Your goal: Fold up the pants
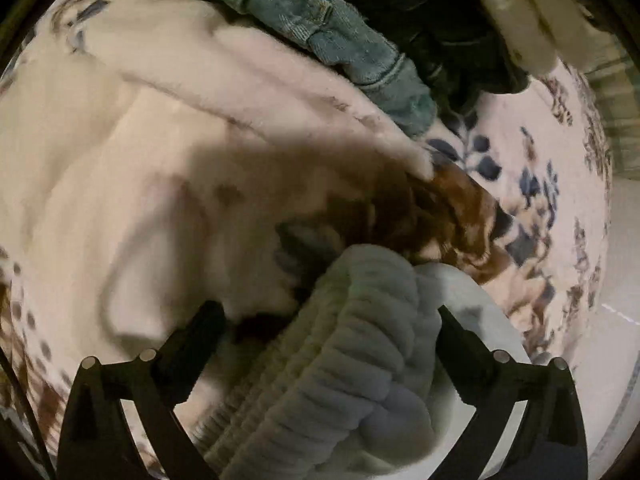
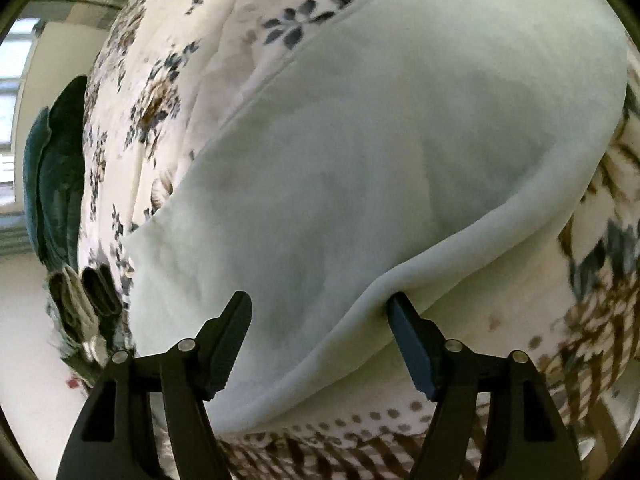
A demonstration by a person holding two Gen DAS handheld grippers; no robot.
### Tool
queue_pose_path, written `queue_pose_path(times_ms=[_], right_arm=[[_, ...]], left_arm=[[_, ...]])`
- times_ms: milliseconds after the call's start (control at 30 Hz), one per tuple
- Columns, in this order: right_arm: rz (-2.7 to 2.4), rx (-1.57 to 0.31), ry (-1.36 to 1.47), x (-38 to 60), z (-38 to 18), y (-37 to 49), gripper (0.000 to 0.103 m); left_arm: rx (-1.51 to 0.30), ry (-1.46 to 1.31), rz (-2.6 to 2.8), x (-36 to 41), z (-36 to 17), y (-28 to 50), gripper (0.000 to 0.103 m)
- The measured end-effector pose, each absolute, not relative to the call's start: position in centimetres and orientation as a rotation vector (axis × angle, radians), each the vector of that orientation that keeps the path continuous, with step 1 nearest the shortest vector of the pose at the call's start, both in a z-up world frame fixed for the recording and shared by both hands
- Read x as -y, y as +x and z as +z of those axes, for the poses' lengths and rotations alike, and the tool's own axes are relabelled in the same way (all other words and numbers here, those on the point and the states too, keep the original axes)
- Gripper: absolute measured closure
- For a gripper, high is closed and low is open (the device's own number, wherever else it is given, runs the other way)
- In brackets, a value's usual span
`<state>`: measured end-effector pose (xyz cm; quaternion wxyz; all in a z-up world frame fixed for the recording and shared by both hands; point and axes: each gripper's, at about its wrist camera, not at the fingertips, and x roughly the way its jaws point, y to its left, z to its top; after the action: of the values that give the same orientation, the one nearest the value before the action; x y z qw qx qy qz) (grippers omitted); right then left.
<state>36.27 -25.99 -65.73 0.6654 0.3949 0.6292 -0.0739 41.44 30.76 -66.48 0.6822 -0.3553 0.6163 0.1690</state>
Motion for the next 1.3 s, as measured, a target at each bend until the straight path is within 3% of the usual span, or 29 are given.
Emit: queue_pose_path(times_ms=[233,367,700,833,867,900,933,967,1000,1200,1300], right_arm=[[-0.112,-1.34,0.951,28.7,-64.1,36.0,0.029],[-0.098,-1.198,0.966,33.6,-61.6,35.2,0.029],[-0.505,-1.049,0.994,58.4,-63.7,32.0,0.029],[-0.537,-1.084,1.026,64.0,-66.2,33.0,0.029],[-0.515,-1.1,1.053,64.8,-67.1,33.4,0.031],[-0.497,-1.106,1.073,65.3,-67.9,33.7,0.045],[-0.484,-1.105,1.085,65.8,-68.5,34.0,0.07],[-0.473,-1.112,1.082,66.0,-69.0,34.5,0.089],[-0.479,-1.119,1.049,66.1,-69.0,35.2,0.095],[-0.296,-0.86,0.827,63.2,-59.9,37.2,0.096],[-0.306,-0.878,0.789,63.5,-59.4,37.8,0.096]], left_arm=[[-1.183,-0.63,0.32,-23.1,-56.0,40.1,0.001],[-1.199,-0.445,0.221,-14.8,-52.6,40.5,0.0],[-1.412,-0.252,-0.04,6.3,-58.3,42.6,0.0],[-1.445,-0.22,-0.073,11.8,-59.9,43.1,0.0],[-1.453,-0.215,-0.081,13.1,-60.4,43.3,0.0],[-1.461,-0.21,-0.081,13.8,-60.6,43.5,0.0],[-1.465,-0.21,-0.085,14.4,-60.7,43.6,0.0],[-1.467,-0.207,-0.09,15.0,-60.7,43.7,0.0],[-1.472,-0.19,-0.088,15.6,-60.8,43.9,0.0],[-1.474,-0.131,-0.092,17.1,-60.5,43.6,0.0],[-1.484,-0.136,-0.087,17.4,-60.9,43.6,0.0]])
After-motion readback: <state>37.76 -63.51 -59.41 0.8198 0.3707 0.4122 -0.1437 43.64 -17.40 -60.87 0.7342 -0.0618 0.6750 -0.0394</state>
